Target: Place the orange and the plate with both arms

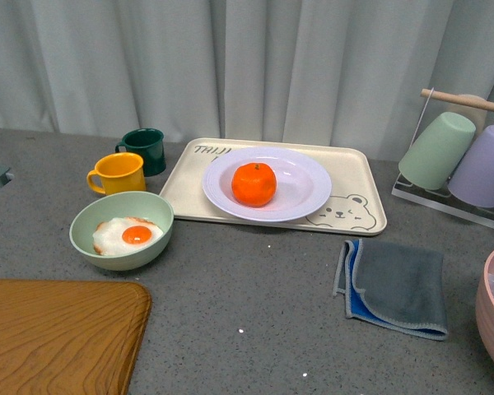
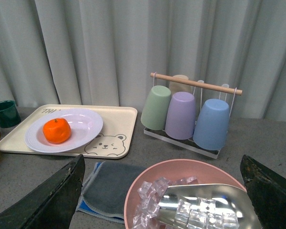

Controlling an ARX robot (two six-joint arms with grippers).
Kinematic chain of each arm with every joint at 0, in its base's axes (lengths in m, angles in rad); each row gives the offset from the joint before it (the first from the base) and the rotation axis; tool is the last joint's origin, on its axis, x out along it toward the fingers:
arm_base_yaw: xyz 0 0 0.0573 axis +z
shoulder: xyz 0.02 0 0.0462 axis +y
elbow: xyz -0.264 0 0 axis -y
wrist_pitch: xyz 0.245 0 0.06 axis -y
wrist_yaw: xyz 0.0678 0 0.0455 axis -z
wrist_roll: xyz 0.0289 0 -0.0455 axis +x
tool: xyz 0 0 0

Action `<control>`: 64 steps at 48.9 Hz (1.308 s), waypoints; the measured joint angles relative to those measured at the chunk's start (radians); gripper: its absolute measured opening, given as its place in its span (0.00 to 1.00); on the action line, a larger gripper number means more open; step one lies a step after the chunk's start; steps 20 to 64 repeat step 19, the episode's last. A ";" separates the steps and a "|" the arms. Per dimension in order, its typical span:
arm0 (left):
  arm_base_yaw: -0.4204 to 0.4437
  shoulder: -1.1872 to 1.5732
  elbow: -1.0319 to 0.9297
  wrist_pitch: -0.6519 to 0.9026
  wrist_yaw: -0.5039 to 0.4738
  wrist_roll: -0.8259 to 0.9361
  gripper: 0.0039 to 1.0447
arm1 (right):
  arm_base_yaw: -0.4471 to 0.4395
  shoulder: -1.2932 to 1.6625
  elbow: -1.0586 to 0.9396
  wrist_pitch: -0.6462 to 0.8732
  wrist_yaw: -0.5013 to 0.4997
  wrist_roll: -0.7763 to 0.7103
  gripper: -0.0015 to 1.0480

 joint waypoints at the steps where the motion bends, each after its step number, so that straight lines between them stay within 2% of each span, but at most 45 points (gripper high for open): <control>1: 0.000 0.000 0.000 0.000 0.000 0.000 0.94 | 0.000 0.000 0.000 0.000 0.000 0.000 0.91; 64: 0.000 0.000 0.000 0.000 0.000 0.000 0.94 | 0.000 0.000 0.000 0.000 0.000 0.000 0.91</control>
